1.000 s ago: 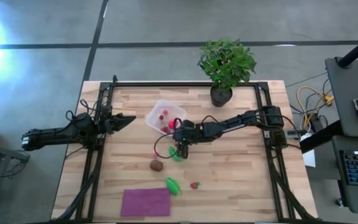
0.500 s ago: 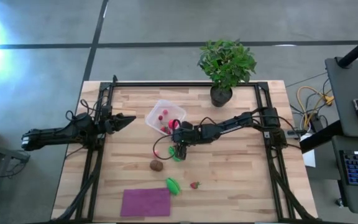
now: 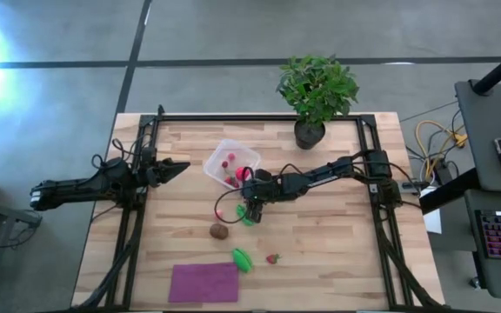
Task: Pick and placing Produce into tupperware
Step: Put the top peach into the transparent bin
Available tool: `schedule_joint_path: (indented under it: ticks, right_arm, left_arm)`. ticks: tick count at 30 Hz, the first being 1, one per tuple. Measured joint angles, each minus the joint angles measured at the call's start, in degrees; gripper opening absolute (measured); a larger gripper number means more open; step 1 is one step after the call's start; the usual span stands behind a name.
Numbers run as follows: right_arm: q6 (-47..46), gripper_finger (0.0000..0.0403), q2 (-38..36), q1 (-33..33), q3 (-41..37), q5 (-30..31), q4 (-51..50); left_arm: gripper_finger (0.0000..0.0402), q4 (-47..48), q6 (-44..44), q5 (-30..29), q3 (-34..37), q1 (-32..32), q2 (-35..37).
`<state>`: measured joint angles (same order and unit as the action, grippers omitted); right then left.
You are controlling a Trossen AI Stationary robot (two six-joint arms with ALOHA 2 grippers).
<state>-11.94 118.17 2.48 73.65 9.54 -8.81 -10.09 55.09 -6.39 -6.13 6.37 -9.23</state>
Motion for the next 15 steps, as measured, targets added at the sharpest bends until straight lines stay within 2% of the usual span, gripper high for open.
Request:
schedule_joint_path:
  ticks: [7, 15]
  right_arm:
    - [0.0, 0.0108, -0.2, 0.0, 0.0, -0.5, -0.2]
    - [0.0, 0.0100, -1.8, 0.0, 2.6, -0.5, -4.8]
  left_arm:
    - [0.0201, 0.0, 0.0, 0.0, 0.0, 0.0, 0.0]
    - [0.0201, 0.0, 0.0, 0.0, 0.0, 0.0, -0.1]
